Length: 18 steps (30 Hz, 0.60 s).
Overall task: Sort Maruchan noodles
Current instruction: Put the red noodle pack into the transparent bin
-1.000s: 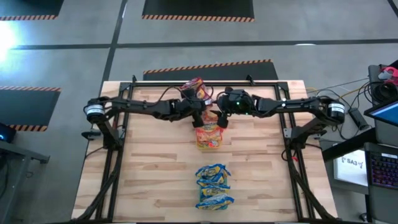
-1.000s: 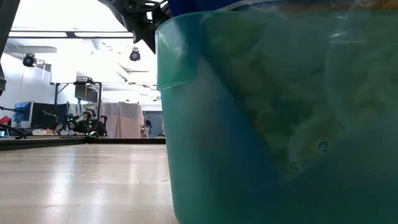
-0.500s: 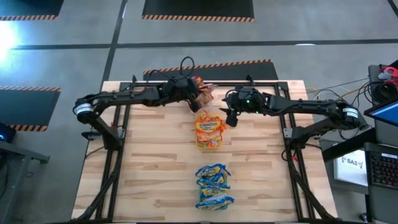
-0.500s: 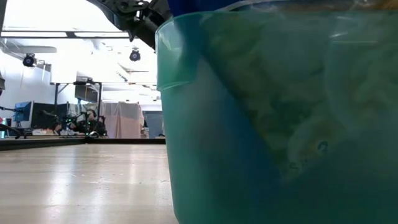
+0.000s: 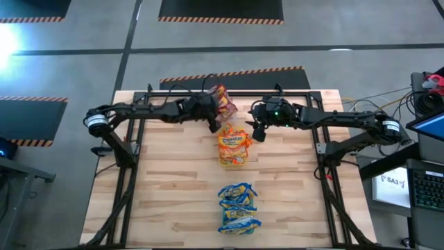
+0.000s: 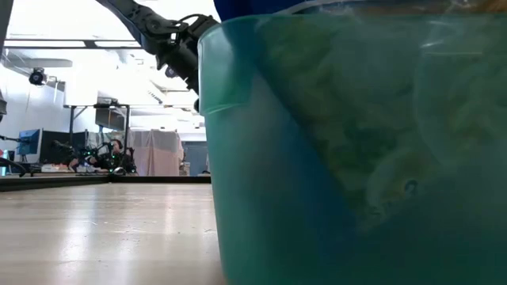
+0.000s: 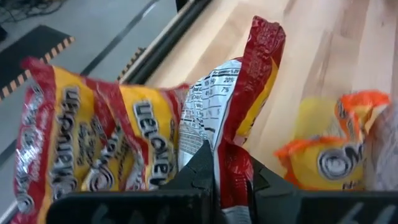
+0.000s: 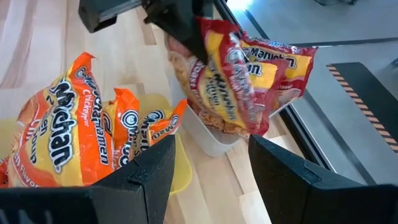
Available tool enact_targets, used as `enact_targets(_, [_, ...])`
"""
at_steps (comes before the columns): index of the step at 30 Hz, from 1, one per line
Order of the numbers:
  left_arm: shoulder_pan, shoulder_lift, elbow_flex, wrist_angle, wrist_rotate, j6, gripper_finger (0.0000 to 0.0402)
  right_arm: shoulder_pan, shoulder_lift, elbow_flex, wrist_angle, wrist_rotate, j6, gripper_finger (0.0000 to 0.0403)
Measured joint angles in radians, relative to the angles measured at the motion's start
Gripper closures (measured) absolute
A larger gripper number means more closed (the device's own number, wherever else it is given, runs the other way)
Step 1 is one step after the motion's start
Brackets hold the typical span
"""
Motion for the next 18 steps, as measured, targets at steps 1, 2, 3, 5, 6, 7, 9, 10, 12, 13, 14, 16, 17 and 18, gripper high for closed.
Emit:
enact_targets(1, [0.003,0.0,-0.007,-0.002,0.002,0.0,0.0398,0.0,0.0,0.0,0.001,0.0,0.0,0.0209])
enact_targets(2, [0.007,0.0,-0.015,0.002,0.004,-0.001,0.0398,0.0,0.0,0.0,0.0,0.0,0.0,0.0209])
enact_targets(3, [0.012,0.0,-0.024,0.009,0.005,-0.004,0.0398,0.0,0.0,0.0,0.001,0.0,0.0,0.0209])
enact_targets(5, [0.023,0.0,-0.041,0.026,0.005,-0.008,0.0398,0.0,0.0,0.0,0.001,0.0,0.007,0.0209])
enact_targets(6, [0.028,0.0,-0.049,0.034,0.005,-0.011,0.0398,0.0,0.0,0.0,0.001,-0.001,0.01,0.0209])
enact_targets(7, [0.031,0.0,-0.053,0.037,0.006,-0.013,0.0398,0.0,0.0,0.0,0.001,-0.001,0.013,0.0209])
enact_targets(9, [0.034,0.0,-0.055,0.044,0.005,-0.01,0.0398,0.0,0.0,0.0,0.001,-0.002,0.016,0.0209])
enact_targets(10, [0.034,0.0,-0.055,0.045,0.005,0.0,0.0398,0.0,0.0,0.0,0.001,-0.002,0.017,0.0209])
enact_targets(12, [0.034,0.0,-0.055,0.045,0.004,0.005,0.0398,0.0,0.0,0.0,0.001,-0.003,0.023,0.0209])
enact_targets(13, [0.034,0.0,-0.055,0.044,0.004,0.003,0.0398,0.0,0.0,0.0,0.001,-0.003,0.027,0.0209])
enact_targets(14, [0.034,0.0,-0.055,0.043,0.003,0.002,0.0398,0.0,0.0,0.0,0.001,-0.003,0.028,0.0209])
enact_targets(16, [0.034,0.0,-0.055,0.043,0.001,-0.015,0.0398,0.0,0.0,0.0,0.0,-0.003,0.028,0.0209])
enact_targets(17, [0.034,0.0,-0.055,0.043,-0.001,-0.025,0.0396,0.0,0.0,-0.001,0.001,-0.003,0.028,0.0209])
enact_targets(18, [0.034,0.0,-0.055,0.043,-0.002,-0.029,0.0393,0.0,0.0,-0.001,0.001,-0.003,0.028,0.0209])
